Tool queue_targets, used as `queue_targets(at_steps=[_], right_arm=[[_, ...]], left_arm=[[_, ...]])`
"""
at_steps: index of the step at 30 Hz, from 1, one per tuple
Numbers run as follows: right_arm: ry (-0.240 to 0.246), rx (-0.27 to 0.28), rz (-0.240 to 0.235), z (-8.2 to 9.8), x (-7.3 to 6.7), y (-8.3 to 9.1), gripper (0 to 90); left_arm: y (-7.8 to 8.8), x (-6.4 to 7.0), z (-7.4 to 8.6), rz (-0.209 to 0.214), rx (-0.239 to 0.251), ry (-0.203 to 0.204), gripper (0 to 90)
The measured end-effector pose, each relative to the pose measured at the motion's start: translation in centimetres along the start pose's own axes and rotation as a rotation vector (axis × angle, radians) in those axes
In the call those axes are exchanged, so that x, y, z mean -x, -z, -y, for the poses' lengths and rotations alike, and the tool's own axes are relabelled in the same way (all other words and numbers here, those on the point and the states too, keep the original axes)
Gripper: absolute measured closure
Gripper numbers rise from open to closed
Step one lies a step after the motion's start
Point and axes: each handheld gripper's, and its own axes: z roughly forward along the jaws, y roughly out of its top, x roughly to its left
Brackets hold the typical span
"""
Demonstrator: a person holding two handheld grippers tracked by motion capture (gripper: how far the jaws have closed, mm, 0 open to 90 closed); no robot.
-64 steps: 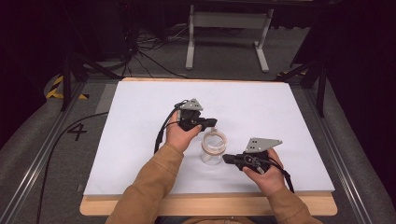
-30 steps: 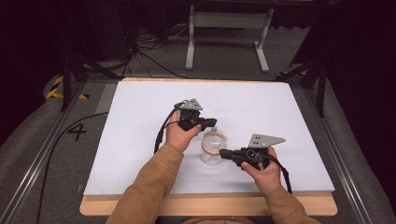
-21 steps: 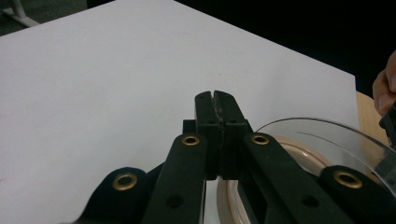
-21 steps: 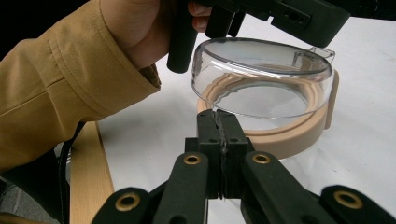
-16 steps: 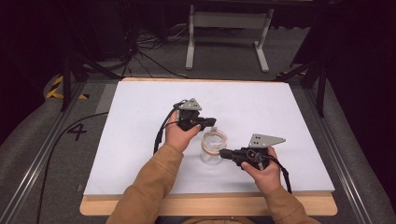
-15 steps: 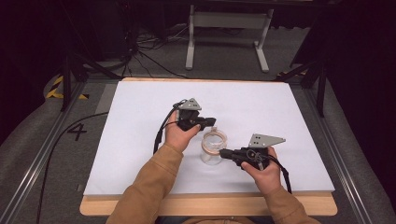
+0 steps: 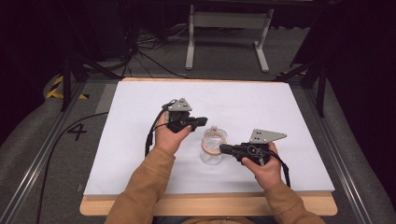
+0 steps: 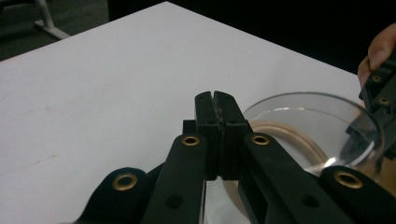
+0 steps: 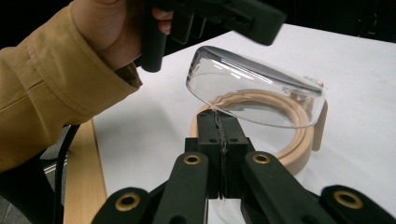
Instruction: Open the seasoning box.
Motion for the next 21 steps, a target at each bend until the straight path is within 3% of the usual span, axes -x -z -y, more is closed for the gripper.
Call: queue_targets(at_steps=[7, 14, 21], right_arm=[[0.021, 0.023, -0.015, -1.2, 0.9, -0.3, 90.0], [0.044, 0.025, -0.014, -2.2, 1.9, -0.5, 90.0], [0.04, 0.037, -0.012, -2.8, 3.1, -0.5, 90.0]], left_arm=[[2.5, -0.2, 1.3, -0.051, -0.01, 0.009, 90.0], [5.1, -0.5, 2.6, -0.104, -0.002, 0.047, 89.8], [6.6, -0.9, 3.7, -0.141, -0.023, 0.064, 89.7]])
